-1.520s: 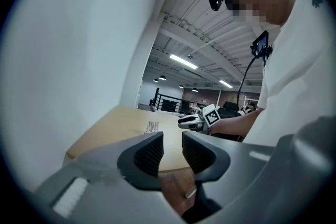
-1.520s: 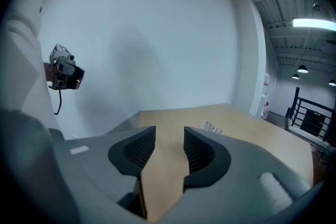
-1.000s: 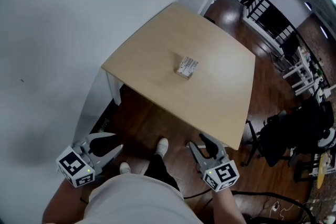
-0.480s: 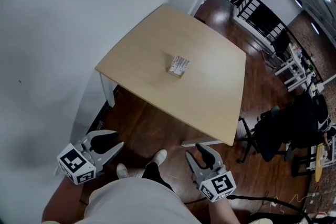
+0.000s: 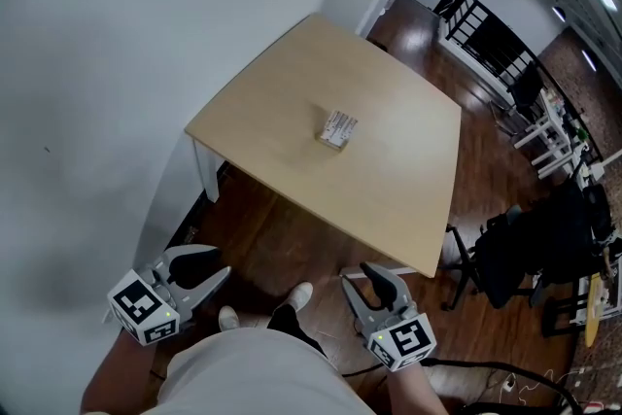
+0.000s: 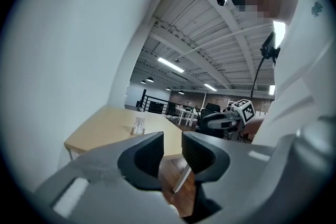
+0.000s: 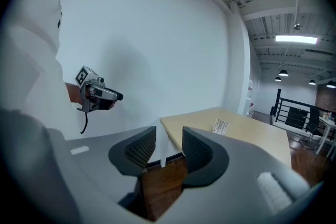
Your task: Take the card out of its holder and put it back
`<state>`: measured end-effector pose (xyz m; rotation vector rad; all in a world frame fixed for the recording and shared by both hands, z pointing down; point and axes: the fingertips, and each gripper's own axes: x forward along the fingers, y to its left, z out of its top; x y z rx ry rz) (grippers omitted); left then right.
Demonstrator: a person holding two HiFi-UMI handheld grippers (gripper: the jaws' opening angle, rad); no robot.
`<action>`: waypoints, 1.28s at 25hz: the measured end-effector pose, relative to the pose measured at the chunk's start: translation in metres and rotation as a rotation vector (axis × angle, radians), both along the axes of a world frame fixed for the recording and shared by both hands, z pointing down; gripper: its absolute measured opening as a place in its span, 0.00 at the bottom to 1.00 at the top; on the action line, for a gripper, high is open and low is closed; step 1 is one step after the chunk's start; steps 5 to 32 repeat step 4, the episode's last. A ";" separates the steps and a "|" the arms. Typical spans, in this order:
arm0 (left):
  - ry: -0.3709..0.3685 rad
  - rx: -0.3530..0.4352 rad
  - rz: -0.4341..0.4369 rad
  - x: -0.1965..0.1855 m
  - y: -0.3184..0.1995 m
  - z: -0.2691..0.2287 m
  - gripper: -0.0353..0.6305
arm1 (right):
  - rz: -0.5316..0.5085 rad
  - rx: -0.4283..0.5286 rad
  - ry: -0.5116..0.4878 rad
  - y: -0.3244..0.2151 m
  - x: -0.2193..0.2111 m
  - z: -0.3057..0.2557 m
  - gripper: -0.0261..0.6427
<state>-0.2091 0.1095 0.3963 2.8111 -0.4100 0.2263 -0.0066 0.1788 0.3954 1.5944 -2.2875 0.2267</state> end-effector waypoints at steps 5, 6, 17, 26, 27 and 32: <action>0.000 0.013 0.006 -0.004 0.002 -0.004 0.22 | -0.010 0.005 -0.002 -0.002 -0.005 -0.004 0.28; 0.000 0.013 0.006 -0.004 0.002 -0.004 0.22 | -0.010 0.005 -0.002 -0.002 -0.005 -0.004 0.28; 0.000 0.013 0.006 -0.004 0.002 -0.004 0.22 | -0.010 0.005 -0.002 -0.002 -0.005 -0.004 0.28; 0.000 0.013 0.006 -0.004 0.002 -0.004 0.22 | -0.010 0.005 -0.002 -0.002 -0.005 -0.004 0.28; 0.000 0.013 0.006 -0.004 0.002 -0.004 0.22 | -0.010 0.005 -0.002 -0.002 -0.005 -0.004 0.28; 0.000 0.013 0.006 -0.004 0.002 -0.004 0.22 | -0.010 0.005 -0.002 -0.002 -0.005 -0.004 0.28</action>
